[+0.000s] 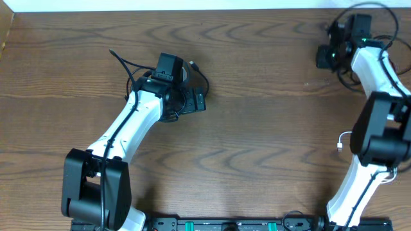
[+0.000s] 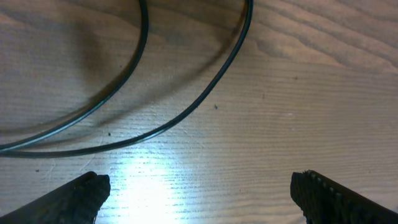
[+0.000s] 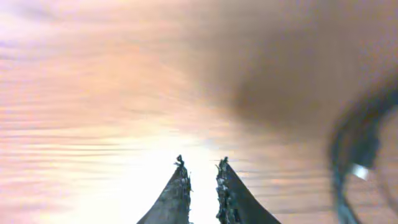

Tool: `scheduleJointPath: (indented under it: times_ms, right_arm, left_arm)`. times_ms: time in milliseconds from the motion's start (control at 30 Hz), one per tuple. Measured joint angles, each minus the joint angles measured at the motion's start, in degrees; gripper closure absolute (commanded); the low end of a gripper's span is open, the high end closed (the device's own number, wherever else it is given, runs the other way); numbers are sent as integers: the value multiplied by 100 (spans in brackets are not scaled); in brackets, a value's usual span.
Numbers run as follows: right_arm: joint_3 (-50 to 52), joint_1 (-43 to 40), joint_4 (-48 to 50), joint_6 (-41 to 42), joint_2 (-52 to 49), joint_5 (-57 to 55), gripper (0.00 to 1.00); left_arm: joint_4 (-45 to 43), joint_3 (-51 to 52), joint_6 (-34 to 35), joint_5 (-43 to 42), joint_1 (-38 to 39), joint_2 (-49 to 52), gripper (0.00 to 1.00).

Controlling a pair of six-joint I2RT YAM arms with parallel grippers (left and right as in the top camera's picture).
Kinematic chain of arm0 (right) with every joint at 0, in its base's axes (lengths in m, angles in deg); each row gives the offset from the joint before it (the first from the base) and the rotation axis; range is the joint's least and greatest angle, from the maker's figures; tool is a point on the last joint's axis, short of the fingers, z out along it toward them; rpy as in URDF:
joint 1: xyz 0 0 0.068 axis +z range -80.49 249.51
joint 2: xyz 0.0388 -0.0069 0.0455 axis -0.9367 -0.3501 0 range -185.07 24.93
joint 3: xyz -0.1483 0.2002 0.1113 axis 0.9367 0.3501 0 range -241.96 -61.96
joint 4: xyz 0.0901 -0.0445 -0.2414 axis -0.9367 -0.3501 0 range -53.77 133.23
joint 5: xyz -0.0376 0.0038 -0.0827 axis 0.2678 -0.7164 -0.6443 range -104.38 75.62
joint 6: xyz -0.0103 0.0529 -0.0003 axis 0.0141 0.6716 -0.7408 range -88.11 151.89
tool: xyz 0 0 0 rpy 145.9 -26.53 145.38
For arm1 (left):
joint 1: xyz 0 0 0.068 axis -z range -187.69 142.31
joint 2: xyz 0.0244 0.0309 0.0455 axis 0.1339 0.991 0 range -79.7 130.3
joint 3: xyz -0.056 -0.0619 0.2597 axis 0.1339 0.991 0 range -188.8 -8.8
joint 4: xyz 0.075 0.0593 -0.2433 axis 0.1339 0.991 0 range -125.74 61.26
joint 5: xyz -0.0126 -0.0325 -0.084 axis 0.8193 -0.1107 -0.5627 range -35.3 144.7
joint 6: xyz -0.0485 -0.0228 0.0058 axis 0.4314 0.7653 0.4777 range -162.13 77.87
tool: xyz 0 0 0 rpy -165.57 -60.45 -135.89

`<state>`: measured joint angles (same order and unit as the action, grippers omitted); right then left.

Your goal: Untangle cables

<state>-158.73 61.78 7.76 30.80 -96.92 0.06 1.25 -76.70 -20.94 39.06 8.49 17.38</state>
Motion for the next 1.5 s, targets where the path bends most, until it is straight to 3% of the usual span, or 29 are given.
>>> scheduleJointPath:
  times_ms: [200, 533, 667, 900, 1167, 1500]
  right_arm:
    - [-59, 492, -334, 251, 780, 713, 93]
    - [-33, 1585, -726, 369, 682, 975, 99]
    - [52, 2081, -643, 369, 682, 1023, 99]
    - [693, 2964, 337, 393, 682, 1056, 99]
    - [1244, 3974, 2100, 435, 634, 1340, 99]
    - [1263, 4962, 3386, 1080, -382, 1128, 99]
  left_arm:
    - [-42, 0, -26, 140, 0, 0, 0]
    - [-365, 0, -46, 555, 0, 0, 0]
    - [-313, 0, -7, 1110, -94, -13, 0]
    - [275, 2, 625, 2002, -1309, -920, 0]
    - [1259, 0, 1191, 2273, -2813, -2393, 0]
    - [1919, 0, 1333, 2328, -3163, -2592, 0]
